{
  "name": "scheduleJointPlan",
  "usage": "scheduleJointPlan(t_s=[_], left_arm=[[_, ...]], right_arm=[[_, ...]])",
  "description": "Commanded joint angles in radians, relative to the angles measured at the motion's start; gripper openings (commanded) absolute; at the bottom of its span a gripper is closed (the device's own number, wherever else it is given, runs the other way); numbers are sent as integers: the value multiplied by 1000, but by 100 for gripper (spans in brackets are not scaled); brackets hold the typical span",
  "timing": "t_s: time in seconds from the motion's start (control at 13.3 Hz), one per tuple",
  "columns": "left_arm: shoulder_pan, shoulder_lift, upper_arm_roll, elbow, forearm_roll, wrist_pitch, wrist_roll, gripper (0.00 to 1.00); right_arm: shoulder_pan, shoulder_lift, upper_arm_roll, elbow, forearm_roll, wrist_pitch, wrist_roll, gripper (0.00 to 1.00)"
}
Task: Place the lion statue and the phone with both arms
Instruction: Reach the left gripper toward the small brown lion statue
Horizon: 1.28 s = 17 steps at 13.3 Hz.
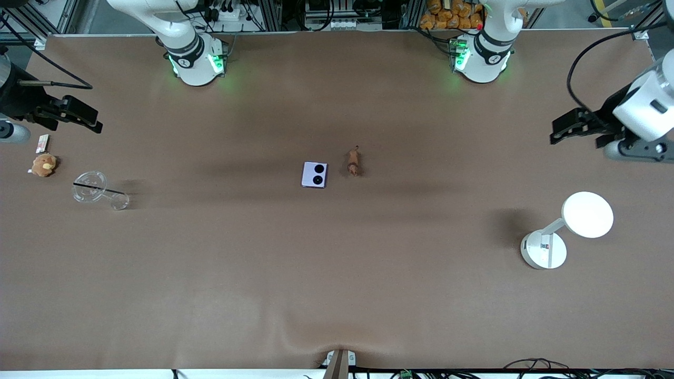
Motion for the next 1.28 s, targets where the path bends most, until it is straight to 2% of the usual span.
scheduleJointPlan(t_s=[0.0,0.6,0.9,1.2], left_arm=[[-29,23,-8,13,-28,5,-29,100],[-357,153,-5,5,-30,107,-372,100],[-504,209,-5,-87,-30,297,-516,100],[-624,305,-3,-116,-12,376,-602,100]], right_arm=[[2,9,-1,21,5,-7,-10,100],[2,13,-2,20,5,-16,-13,100],[2,15,-1,20,5,-16,-12,100],[2,16,-2,18,5,-36,-12,100]])
